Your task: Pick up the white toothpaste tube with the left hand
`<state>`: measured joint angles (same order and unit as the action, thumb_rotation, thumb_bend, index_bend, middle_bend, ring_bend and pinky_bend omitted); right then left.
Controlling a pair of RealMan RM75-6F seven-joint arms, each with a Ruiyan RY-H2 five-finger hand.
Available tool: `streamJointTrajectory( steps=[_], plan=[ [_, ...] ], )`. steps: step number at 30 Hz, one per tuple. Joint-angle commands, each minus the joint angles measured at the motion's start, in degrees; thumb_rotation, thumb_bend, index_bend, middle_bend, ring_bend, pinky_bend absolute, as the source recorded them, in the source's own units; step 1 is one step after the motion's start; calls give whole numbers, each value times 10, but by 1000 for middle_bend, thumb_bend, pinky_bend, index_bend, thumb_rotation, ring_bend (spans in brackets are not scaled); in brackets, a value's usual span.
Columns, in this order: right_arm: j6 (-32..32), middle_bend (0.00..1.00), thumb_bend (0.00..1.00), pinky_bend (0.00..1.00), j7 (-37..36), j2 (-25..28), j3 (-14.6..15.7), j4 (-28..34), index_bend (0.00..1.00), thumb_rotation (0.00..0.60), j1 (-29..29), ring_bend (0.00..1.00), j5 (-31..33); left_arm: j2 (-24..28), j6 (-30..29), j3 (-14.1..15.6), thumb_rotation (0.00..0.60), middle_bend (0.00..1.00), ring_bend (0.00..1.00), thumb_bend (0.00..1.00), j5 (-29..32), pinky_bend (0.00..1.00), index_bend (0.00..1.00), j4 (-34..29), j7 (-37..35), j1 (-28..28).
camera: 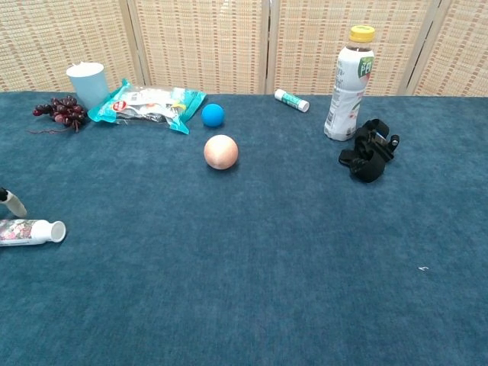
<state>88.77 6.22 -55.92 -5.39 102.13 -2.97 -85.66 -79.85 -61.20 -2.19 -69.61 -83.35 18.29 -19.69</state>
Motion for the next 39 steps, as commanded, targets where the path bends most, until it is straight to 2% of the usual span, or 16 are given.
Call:
streamJointTrajectory(
  steps=[1, 5, 21, 25, 29, 39],
  plan=[
    [0, 130, 209, 76, 0, 0, 0, 1, 93, 600, 0, 44, 0, -6, -3, 0, 584, 214, 116, 283, -3, 159, 287, 7, -4, 0],
    [0, 130, 208, 76, 1, 1, 0, 2, 93, 600, 1, 44, 1, -15, -8, 0, 600, 236, 116, 283, -6, 158, 319, 21, -10, 0],
    [-1, 130, 208, 76, 6, 4, 1, 10, 93, 600, 3, 44, 1, -41, -10, -4, 600, 316, 140, 283, -14, 159, 395, 63, -52, -1],
    [0, 130, 208, 76, 8, 6, 1, 13, 93, 600, 4, 44, 2, -52, -16, -7, 600, 401, 224, 283, -27, 166, 461, 85, -81, -1],
    [-2, 130, 208, 76, 10, 7, 1, 16, 93, 600, 3, 44, 1, -61, -24, -7, 600, 499, 329, 286, -48, 229, 514, 108, -121, -1],
    [-11, 130, 209, 76, 13, 10, 1, 26, 93, 600, -4, 44, -9, -52, -41, -2, 600, 647, 462, 380, -102, 293, 573, 138, -194, -10]
  ],
)
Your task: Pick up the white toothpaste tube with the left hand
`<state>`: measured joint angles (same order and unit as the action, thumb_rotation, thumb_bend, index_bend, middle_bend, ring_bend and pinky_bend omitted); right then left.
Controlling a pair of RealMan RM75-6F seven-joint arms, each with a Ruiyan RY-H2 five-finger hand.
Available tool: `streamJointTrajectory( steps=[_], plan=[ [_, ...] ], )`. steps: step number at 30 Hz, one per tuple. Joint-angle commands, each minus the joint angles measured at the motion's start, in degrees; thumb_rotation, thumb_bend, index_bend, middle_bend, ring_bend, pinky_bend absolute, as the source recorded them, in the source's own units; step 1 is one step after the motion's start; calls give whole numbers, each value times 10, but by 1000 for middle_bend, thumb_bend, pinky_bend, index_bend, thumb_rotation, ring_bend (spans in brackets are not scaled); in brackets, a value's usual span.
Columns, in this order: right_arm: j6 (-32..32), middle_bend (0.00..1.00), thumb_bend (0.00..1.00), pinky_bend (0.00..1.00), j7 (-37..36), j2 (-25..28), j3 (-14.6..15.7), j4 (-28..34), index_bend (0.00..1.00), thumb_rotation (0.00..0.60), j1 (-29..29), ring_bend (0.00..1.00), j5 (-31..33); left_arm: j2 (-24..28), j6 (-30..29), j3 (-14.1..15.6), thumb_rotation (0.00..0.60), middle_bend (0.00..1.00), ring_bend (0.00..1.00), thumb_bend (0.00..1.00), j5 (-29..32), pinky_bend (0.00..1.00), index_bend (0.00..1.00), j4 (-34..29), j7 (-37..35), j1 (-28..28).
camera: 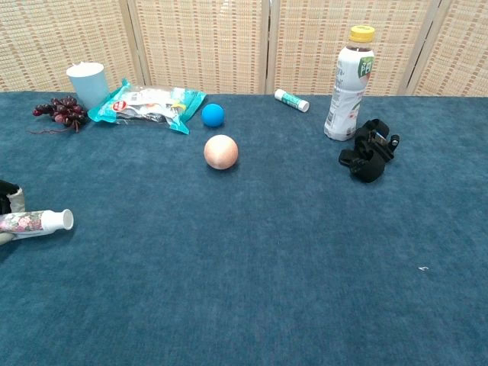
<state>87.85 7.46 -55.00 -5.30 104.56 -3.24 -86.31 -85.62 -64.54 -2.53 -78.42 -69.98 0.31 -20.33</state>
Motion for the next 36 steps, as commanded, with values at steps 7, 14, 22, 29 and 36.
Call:
streamJointTrajectory(
  steps=[7, 14, 22, 29, 36],
  plan=[
    [-32, 135, 209, 76, 4, 16, 1, 21, 93, 600, -26, 44, -29, 73, 1, 4, 600, 663, 479, 405, -63, 334, 585, -41, -88, -31],
    [-96, 199, 216, 76, 7, 27, -3, 51, 100, 600, -82, 44, -76, 163, 39, -3, 600, 663, 483, 439, -92, 348, 587, -132, -156, -75],
    [-194, 224, 238, 76, -14, 10, -19, 91, 160, 600, -178, 44, -125, 211, 83, -20, 600, 663, 485, 444, -99, 348, 590, -189, -216, -122],
    [-263, 229, 290, 76, -21, -37, -47, 104, 201, 600, -256, 44, -118, 233, 105, -29, 600, 666, 487, 446, -102, 348, 592, -227, -236, -153],
    [-308, 219, 294, 76, 17, -98, -69, 98, 203, 600, -311, 41, -76, 236, 135, -40, 600, 668, 491, 446, -70, 348, 596, -256, -204, -175]
  ],
)
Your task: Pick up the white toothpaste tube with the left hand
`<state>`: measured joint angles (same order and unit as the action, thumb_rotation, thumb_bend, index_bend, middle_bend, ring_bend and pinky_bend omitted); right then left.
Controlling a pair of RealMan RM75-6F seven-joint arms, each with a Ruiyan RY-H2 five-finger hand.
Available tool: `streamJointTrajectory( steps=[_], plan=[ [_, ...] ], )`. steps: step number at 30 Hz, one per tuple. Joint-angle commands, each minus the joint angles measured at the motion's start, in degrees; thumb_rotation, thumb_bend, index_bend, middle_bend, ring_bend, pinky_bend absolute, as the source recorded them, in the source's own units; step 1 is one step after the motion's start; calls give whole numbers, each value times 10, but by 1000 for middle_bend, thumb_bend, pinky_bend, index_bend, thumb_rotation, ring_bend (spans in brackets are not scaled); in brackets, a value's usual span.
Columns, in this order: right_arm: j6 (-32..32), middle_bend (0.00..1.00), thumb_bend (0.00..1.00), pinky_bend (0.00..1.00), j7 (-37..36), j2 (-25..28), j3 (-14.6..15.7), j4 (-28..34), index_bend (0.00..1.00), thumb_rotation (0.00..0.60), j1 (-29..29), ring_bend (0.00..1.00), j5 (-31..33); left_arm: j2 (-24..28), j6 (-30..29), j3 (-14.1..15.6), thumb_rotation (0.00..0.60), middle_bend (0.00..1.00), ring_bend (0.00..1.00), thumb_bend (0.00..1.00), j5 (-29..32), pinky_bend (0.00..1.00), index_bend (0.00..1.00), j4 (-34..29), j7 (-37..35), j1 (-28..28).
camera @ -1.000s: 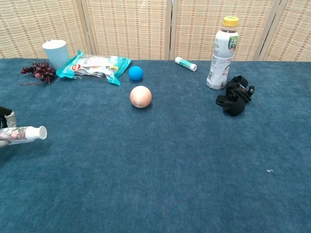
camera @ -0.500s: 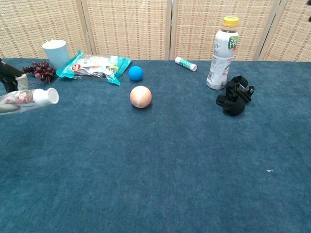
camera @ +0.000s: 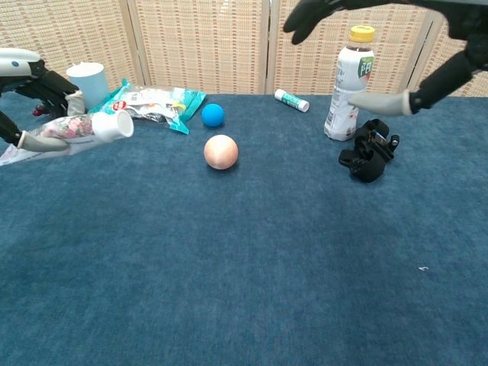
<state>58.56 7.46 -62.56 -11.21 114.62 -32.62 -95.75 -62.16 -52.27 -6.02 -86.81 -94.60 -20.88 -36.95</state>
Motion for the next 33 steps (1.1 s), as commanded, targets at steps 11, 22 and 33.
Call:
streamJointTrajectory(
  steps=[11, 22, 33],
  plan=[
    [-29, 150, 278, 57, 50, -87, -31, -16, 265, 501, -64, 0, 81, 5, 56, -19, 600, 668, 492, 446, 61, 349, 597, -27, 5, -38],
    [-46, 164, 273, 57, 120, -111, -37, -31, 301, 500, -100, 0, 132, 12, 82, -26, 600, 669, 492, 446, 89, 349, 598, -34, -4, -53],
    [-50, 165, 274, 57, 163, -158, -33, -64, 311, 500, -134, 0, 169, 8, 97, -33, 600, 670, 492, 446, 120, 349, 600, -37, 9, -64]
  ],
)
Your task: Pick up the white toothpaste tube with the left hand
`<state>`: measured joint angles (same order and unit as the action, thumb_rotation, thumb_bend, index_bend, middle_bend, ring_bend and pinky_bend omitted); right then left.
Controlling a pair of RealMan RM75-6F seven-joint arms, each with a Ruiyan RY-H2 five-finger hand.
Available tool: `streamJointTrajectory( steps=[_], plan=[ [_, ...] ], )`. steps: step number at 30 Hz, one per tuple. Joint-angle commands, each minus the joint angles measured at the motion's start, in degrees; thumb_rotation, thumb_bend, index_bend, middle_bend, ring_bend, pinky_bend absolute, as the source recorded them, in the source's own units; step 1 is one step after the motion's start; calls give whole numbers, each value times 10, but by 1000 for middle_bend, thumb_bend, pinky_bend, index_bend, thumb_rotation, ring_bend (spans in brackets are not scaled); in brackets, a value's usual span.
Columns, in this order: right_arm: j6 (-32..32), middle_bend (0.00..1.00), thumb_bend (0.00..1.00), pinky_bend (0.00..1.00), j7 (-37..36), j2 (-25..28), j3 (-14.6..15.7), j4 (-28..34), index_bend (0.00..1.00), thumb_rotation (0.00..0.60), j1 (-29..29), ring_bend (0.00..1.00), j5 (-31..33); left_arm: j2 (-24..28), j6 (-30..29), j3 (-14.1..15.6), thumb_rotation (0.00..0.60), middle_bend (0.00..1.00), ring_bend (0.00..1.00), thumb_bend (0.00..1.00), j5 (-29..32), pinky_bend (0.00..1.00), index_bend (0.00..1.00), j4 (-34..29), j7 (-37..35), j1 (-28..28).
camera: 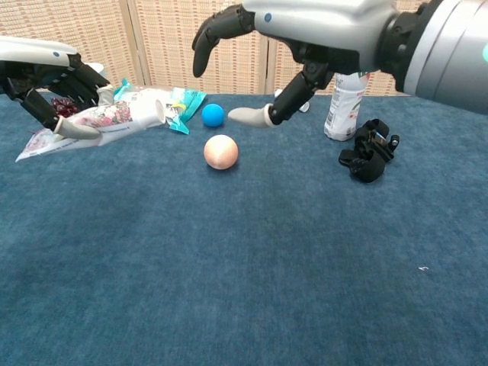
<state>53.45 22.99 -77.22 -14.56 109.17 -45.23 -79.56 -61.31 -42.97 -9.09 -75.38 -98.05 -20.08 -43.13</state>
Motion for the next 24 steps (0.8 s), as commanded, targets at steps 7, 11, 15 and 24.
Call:
streamJointTrajectory(
  steps=[7, 11, 15, 24],
  plan=[
    [7, 145, 275, 57, 23, -48, 2, -40, 311, 498, -27, 0, 18, 1, 13, -10, 600, 674, 493, 447, 23, 349, 603, -10, 4, -11],
    [11, 140, 275, 57, 32, -68, 1, -59, 311, 499, -36, 0, 28, -2, 14, -11, 600, 675, 493, 447, 28, 349, 604, -13, 9, -13],
    [15, 139, 277, 57, 35, -85, -1, -76, 311, 499, -44, 0, 36, -5, 17, -13, 600, 676, 494, 447, 34, 350, 605, -13, 16, -17],
    [13, 139, 280, 57, 24, -108, -2, -103, 311, 498, -61, 0, 47, -11, 22, -16, 600, 677, 494, 447, 46, 350, 606, -15, 28, -24]
  ],
)
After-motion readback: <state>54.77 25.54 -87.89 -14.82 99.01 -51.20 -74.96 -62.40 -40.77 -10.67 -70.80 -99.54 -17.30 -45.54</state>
